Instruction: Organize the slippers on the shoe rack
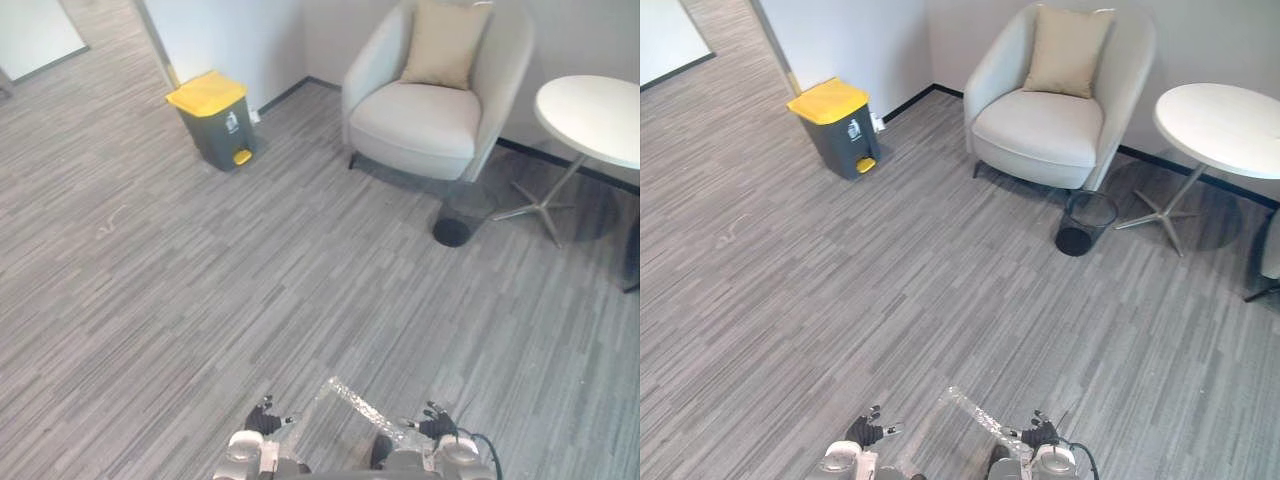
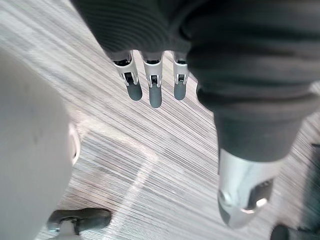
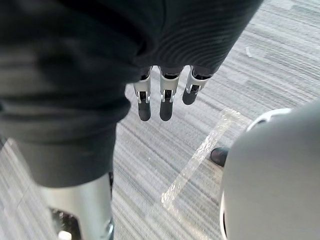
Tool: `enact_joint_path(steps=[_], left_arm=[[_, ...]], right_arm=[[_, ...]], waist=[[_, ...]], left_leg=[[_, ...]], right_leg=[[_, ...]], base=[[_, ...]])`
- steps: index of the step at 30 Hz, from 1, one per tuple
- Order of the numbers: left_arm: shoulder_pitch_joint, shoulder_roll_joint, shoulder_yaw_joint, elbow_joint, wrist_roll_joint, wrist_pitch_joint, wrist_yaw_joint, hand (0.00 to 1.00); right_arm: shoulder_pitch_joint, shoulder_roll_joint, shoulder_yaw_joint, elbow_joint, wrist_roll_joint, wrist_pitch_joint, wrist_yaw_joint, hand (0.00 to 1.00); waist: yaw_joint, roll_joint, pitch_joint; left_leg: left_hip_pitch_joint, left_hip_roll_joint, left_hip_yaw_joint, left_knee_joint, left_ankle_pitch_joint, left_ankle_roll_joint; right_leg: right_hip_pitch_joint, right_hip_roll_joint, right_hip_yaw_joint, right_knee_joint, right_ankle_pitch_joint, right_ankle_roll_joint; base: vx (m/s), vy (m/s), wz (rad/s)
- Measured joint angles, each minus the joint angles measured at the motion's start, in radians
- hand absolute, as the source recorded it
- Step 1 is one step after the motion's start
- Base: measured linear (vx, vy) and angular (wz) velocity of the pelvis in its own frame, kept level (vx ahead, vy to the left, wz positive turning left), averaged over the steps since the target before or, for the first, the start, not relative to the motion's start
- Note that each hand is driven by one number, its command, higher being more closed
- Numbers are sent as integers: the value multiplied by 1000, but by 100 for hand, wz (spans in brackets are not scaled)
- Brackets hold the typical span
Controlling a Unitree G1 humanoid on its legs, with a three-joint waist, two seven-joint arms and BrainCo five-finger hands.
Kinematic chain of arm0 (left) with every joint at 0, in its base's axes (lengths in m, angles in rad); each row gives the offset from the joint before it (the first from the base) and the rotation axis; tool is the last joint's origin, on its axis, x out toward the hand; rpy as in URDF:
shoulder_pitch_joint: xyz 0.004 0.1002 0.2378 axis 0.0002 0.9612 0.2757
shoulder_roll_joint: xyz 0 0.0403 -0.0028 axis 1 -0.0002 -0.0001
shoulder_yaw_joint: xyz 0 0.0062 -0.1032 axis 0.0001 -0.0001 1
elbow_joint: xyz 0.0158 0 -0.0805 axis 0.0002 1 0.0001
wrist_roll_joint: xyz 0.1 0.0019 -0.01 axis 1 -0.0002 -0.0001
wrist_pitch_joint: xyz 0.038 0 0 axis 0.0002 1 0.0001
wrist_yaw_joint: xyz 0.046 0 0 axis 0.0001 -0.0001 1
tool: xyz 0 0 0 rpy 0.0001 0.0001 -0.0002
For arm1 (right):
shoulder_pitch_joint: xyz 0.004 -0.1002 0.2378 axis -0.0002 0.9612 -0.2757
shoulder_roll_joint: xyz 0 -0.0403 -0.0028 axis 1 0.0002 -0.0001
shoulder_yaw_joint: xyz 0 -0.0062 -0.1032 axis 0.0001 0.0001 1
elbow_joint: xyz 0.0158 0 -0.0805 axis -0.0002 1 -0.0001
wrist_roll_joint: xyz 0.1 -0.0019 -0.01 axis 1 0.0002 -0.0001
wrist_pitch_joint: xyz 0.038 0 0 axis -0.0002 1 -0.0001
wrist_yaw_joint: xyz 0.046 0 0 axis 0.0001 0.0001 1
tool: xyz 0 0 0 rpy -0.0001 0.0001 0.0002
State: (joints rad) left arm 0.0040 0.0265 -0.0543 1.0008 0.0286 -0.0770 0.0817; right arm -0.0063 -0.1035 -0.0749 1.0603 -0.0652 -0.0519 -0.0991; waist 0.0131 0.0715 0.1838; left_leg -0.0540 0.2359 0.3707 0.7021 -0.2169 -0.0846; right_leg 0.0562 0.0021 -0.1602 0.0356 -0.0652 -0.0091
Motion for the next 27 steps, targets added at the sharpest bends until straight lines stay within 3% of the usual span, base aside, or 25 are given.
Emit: enact_joint_path(steps=[2, 3, 4, 5, 7, 8, 9, 11, 12, 13, 16, 17, 21, 24, 27], left_arm=[[4, 3, 1, 2, 0, 0, 1, 0], [4, -2, 8, -1, -1, 1, 0, 0], [3, -3, 8, -5, -1, 1, 0, 0], [3, -2, 8, -17, -2, -2, 2, 0], [5, -2, -1, -27, -3, -4, 2, 0], [9, -4, -4, -24, -3, -4, 2, 0], [8, -2, -3, -24, -3, -3, 2, 0], [7, 17, -3, -11, -3, -3, 4, 0], [8, 35, -1, -8, -3, -3, 4, 0], [8, 42, -2, -8, -3, -2, 4, 0], [13, 58, -4, 16, -13, 2, 4, 0], [7, 60, -7, 32, -13, 3, 4, 0], [10, 59, -11, 33, -14, 3, 3, 0], [8, 51, -3, 50, -17, 3, 3, 0], [16, 39, 1, 55, -22, 4, 5, 0]], right_arm=[[-1, -3, 2, -3, 1, 1, -1, 0], [-13, -14, 0, -1, 6, 2, -5, 0], [-13, -16, -1, -1, 7, 2, -7, 0], [-13, -17, -2, 0, 9, 2, -11, 0], [-8, -18, -4, 0, 10, 2, -13, 0], [4, -22, -5, 2, 18, 1, -15, 0], [5, -19, -8, 3, 20, 2, -16, 0], [11, 11, -20, 1, 24, 1, -16, 0], [10, 23, -23, 9, 23, 1, -17, 0], [10, 26, -23, 14, 23, 1, -17, 0], [10, 35, -36, 16, 23, 0, -13, 0], [6, 36, -41, 12, 23, -5, -10, 0], [8, 36, -42, 18, 8, -8, -7, 0], [9, 27, -55, 24, -3, -8, -8, 0], [27, 22, -70, 29, -3, -6, -9, 0]], waist=[[4, 7, 3], [3, 4, 5], [4, 0, 7], [5, -14, 16], [15, -10, 14], [24, 12, 7], [25, 9, 5], [26, -22, -8], [31, -47, -5], [33, -54, -6], [33, -75, -14], [19, -71, -13], [15, -66, -17], [19, -48, -33], [20, -37, -57]], left_leg=[[-34, 6, -42, 83, 8, 27], [-34, -56, -134, 43, -55, 27], [-35, -84, -162, 14, -73, 28], [-37, -144, -229, -68, -104, 28], [-27, -202, -349, -313, -71, -2], [-9, -189, -370, -395, 21, 30], [-4, -191, -360, -395, 20, 32], [9, -201, -313, -407, -1, 47], [34, -207, -278, -425, -11, 55], [46, -211, -267, -438, -12, 57], [109, -229, -217, -489, -4, 77], [133, -234, -217, -492, -4, 78], [166, -240, -220, -495, -4, 78], [174, -249, -217, -509, -3, 78], [197, -256, -216, -510, -3, 77]], right_leg=[[12, 15, 54, -2, 4, -11], [11, 4, 116, 2, 6, -14], [11, -4, 132, 3, 8, -17], [11, -22, 171, 7, 12, -21], [7, -32, 228, 9, 12, 9], [6, -8, 260, 0, 10, 33], [11, -8, 265, -3, 12, 40], [13, -25, 300, -8, 18, 59], [-6, -32, 332, 34, -4, 68], [-13, -36, 338, 56, -18, 68], [-97, -50, 292, 247, -85, 98], [-112, -69, 201, 311, -97, 111], [-90, -108, 27, 313, -103, 89], [-58, -107, -5, 242, -88, 57], [17, -102, -19, 111, -50, 74]], base=[[65, 67, -108], [90, 97, -107], [92, 142, -108], [21, 141, -83], [54, 223, -109], [74, 197, -89], [133, 231, -69], [161, 183, -55], [128, 104, -57], [163, 116, -63], [188, 94, -46], [175, 73, -4], [169, 52, 0], [154, 60, -14], [125, 65, -24]])
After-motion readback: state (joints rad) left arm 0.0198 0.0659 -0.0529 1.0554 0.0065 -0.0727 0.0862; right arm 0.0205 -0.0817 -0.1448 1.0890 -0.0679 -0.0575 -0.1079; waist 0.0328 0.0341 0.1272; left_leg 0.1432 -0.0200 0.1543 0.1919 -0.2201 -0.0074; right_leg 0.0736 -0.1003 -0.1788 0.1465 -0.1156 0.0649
